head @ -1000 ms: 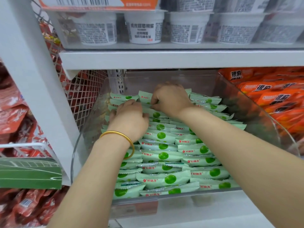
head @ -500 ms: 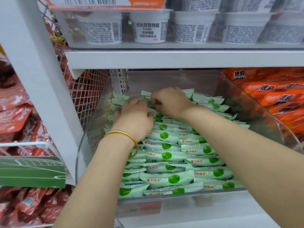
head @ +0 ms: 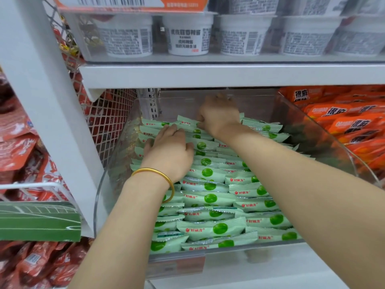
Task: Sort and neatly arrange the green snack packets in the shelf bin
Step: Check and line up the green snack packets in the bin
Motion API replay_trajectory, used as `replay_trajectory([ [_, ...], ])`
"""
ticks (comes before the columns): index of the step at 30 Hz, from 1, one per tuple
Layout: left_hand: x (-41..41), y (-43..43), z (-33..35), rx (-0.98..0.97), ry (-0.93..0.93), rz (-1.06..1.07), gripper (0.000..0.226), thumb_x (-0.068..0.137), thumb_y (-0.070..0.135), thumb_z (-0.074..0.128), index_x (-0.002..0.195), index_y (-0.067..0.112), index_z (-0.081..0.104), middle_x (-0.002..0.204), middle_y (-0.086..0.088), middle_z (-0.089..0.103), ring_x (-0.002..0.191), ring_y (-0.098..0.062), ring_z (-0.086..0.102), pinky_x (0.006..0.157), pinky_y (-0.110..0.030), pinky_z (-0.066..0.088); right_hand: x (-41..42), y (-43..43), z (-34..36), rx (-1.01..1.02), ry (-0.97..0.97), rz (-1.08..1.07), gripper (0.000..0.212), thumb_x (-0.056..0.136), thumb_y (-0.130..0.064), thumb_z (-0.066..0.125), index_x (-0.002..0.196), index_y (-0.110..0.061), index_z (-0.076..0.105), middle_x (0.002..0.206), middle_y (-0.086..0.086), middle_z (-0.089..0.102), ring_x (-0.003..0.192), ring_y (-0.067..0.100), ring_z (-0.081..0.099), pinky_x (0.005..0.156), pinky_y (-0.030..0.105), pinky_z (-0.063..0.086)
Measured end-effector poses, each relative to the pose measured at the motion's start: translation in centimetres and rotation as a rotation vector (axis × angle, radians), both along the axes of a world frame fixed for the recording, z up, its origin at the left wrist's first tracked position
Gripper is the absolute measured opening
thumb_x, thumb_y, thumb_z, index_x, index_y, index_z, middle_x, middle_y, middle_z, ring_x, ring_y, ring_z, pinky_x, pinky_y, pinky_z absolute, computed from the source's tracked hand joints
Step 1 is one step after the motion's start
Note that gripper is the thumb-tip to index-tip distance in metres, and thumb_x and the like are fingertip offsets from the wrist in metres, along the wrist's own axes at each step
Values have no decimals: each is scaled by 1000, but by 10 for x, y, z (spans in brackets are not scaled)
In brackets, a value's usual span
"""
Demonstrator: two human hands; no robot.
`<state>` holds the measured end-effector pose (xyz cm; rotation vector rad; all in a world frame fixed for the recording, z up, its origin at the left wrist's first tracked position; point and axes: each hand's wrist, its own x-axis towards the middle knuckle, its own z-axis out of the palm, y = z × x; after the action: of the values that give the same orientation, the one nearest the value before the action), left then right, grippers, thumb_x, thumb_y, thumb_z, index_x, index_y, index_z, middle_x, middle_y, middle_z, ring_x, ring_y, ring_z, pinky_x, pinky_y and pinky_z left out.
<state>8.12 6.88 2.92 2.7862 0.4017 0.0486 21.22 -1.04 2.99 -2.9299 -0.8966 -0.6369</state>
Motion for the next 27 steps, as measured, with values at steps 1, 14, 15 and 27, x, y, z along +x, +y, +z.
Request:
replay_trajectory([
  [1,0,0,0,-4,-4,0,51,100,31,30,148,16,20,158,2,7,145,-14,1,116,-41,3,0,0,-1,30,4,9,26,84,-22,64,108,-9,64,117,9,58,120,30,42,90,34,36],
  [14,-11,-2,13,-296,-567,-20,57,83,25,66,132,9,41,136,-7,41,128,-17,34,98,-12,24,-77,-56,19,771,-64,264,11,82,-21,66,86,-13,72,86,3,70,84,20,62,75,31,47],
  [15,-17,-7,19,-325,-607,-75,47,80,23,69,121,14,47,123,-1,49,118,-12,42,90,-6,29,-88,-65,18,831,-114,292,9,80,-20,68,82,-12,72,83,1,69,83,15,60,75,27,46],
  [27,-77,-62,31,-973,-620,-268,26,83,10,65,109,14,60,96,3,72,83,-6,69,62,-18,52,-144,-127,36,1220,540,399,14,87,-27,61,100,-30,62,80,16,62,68,18,58,56,37,52],
])
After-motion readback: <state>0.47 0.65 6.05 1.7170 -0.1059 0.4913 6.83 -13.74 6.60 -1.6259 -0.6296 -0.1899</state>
